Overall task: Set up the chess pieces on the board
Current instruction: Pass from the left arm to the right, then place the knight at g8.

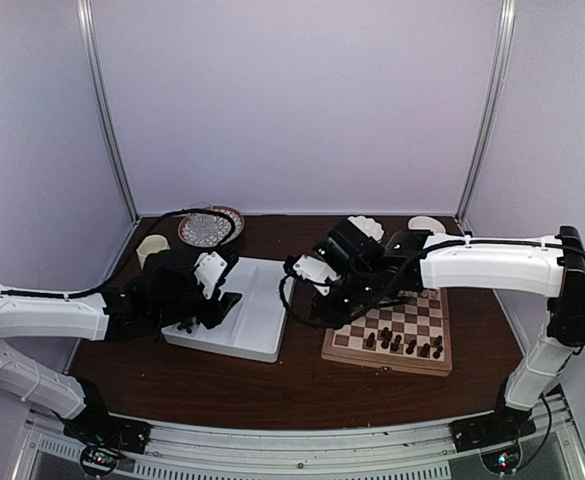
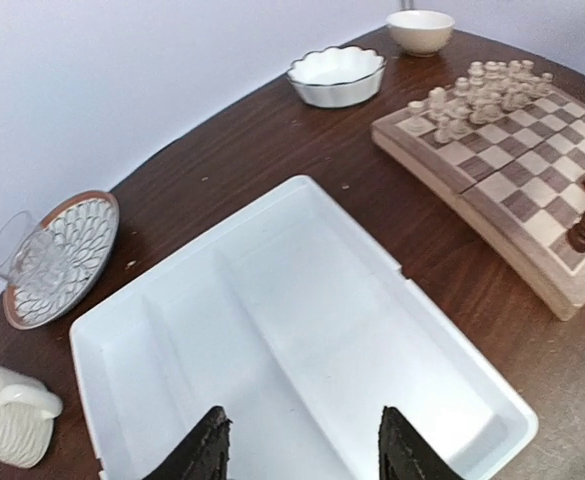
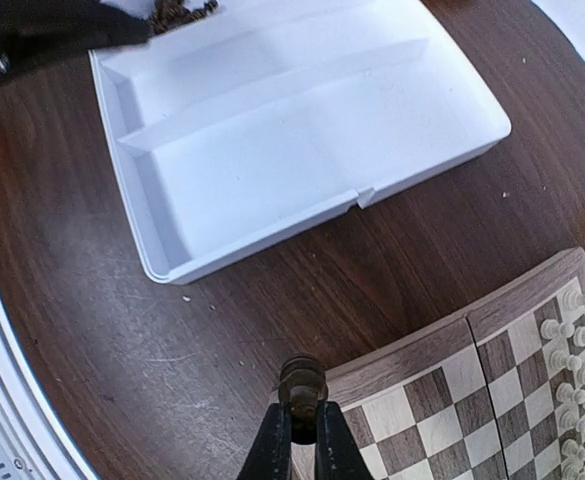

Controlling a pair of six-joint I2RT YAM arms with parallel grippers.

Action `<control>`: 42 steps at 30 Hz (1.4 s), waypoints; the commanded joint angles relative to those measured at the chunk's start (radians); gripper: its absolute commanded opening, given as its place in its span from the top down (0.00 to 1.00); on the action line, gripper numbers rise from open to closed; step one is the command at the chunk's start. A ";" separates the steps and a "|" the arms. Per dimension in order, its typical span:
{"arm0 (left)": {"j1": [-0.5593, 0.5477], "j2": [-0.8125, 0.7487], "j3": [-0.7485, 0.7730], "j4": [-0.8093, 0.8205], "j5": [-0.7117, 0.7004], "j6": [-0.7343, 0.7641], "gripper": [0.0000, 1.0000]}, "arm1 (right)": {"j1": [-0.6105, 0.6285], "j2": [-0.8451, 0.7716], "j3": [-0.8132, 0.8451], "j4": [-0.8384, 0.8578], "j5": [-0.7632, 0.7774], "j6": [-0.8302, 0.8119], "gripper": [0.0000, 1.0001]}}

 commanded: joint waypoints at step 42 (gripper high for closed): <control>0.103 -0.045 0.008 -0.128 -0.303 -0.325 0.03 | -0.099 0.016 -0.173 -0.131 0.030 0.073 0.95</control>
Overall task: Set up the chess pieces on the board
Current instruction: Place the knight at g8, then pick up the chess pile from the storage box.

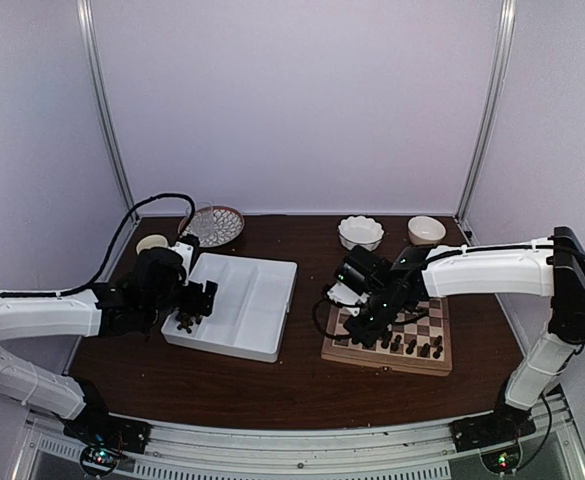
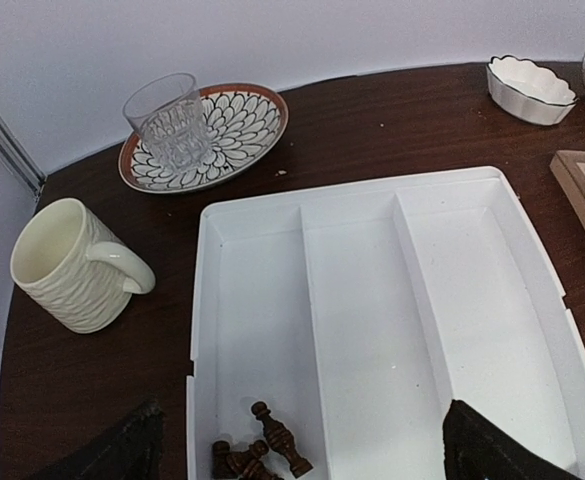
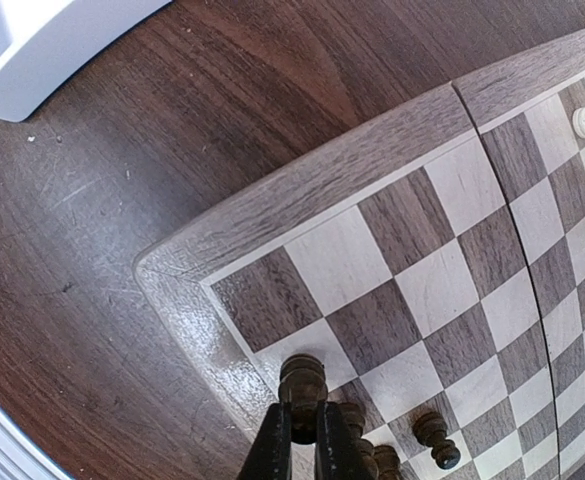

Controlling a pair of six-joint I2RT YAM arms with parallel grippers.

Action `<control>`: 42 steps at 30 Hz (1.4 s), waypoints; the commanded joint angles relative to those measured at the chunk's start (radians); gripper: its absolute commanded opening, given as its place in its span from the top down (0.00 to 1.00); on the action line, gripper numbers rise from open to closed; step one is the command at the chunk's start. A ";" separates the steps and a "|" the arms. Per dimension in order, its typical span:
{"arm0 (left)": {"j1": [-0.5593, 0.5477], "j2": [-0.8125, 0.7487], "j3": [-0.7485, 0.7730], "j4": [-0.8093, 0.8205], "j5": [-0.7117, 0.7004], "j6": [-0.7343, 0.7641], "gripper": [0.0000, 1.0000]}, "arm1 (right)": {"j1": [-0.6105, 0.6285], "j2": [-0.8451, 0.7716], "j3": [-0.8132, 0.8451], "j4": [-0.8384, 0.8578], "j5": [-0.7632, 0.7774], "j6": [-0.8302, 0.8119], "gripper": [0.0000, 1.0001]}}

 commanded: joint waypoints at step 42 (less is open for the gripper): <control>0.220 0.317 0.156 -0.171 0.320 -0.099 0.54 | 0.003 -0.231 -0.039 0.156 -0.028 -0.008 0.71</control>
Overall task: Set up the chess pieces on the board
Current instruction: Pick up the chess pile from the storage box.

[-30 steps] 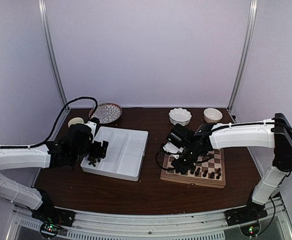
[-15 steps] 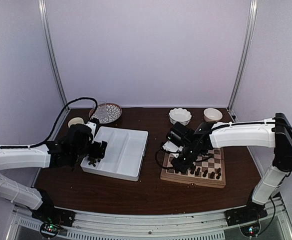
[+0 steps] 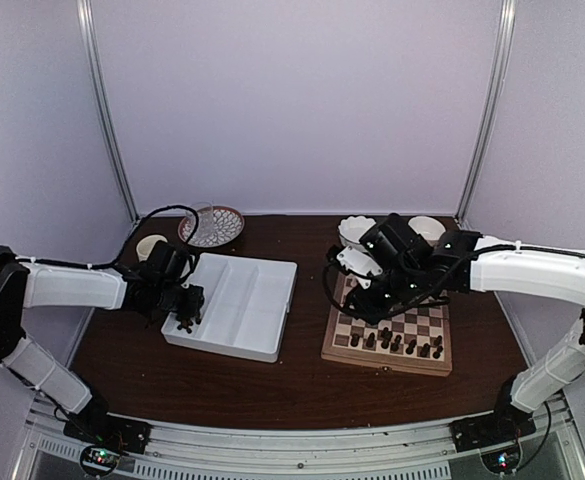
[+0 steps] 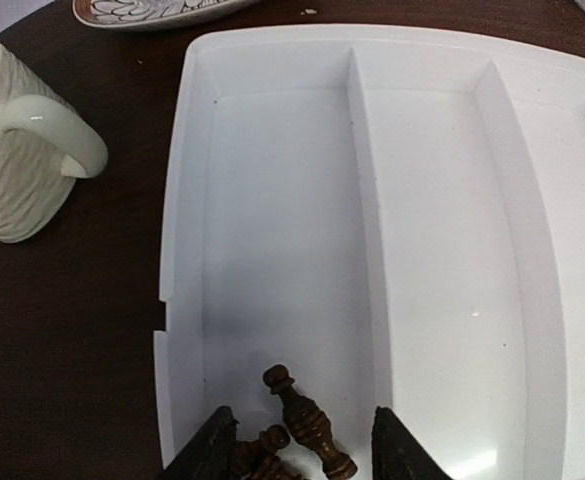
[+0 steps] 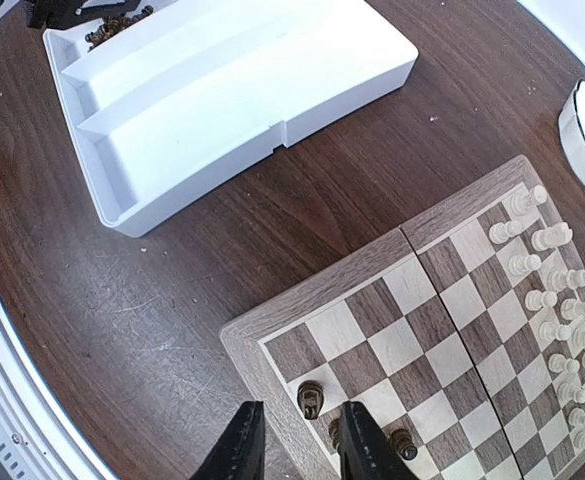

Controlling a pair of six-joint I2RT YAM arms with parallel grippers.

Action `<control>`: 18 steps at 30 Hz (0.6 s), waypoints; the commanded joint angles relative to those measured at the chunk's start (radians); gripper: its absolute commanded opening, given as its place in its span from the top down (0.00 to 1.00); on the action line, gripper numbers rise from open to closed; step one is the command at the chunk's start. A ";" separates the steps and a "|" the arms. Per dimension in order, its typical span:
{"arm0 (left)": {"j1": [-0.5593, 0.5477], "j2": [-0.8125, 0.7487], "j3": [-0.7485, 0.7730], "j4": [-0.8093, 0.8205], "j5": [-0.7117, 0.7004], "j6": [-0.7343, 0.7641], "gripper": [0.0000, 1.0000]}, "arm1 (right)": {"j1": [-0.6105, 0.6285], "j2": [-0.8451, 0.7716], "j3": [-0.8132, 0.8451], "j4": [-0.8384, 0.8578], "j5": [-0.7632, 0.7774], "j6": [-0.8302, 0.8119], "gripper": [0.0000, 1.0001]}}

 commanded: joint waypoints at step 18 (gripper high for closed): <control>0.031 0.180 0.146 -0.146 0.048 -0.155 0.54 | 0.000 0.042 -0.024 0.046 0.019 0.002 0.79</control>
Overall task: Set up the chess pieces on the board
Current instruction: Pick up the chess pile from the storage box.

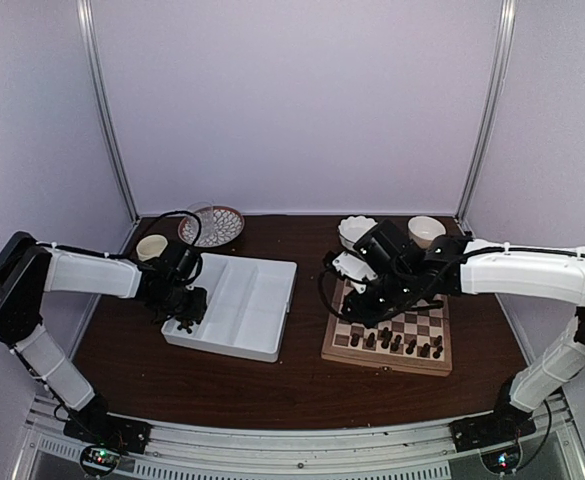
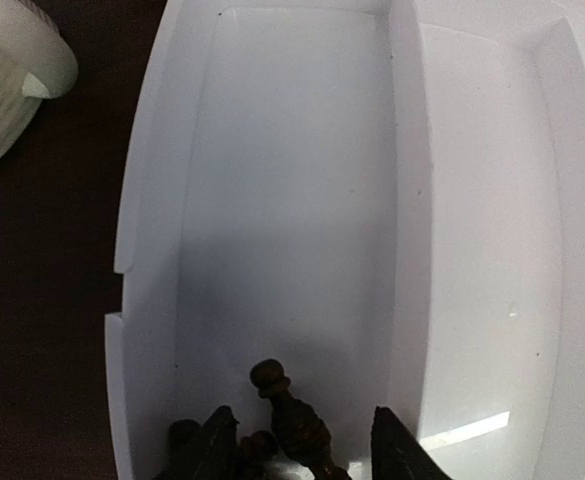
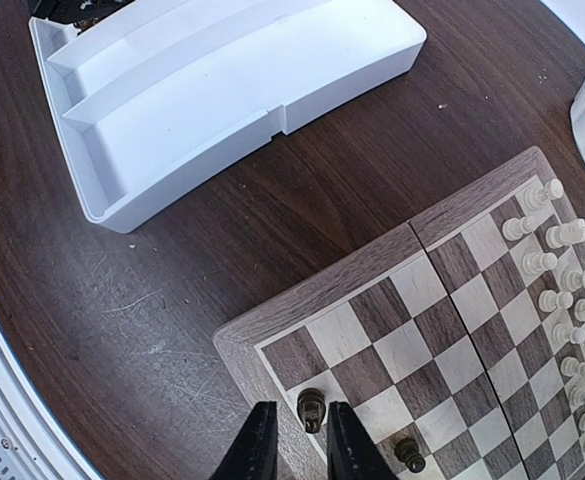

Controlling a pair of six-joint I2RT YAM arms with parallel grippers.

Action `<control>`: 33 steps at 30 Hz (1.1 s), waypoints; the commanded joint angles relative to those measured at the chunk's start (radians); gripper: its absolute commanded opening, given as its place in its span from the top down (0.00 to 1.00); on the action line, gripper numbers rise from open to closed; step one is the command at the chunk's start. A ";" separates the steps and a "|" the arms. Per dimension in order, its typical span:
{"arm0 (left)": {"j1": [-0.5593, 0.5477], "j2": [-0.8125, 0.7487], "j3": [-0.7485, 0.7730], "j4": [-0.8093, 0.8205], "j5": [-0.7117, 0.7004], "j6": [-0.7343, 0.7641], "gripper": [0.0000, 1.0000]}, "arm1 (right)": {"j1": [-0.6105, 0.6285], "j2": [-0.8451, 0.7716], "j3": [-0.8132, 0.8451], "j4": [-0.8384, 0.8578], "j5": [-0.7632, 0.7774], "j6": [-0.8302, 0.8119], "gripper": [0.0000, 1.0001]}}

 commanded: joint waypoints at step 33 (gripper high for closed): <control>0.019 -0.198 -0.080 0.091 0.111 0.039 0.97 | 0.000 -0.060 -0.063 0.087 -0.087 0.003 0.79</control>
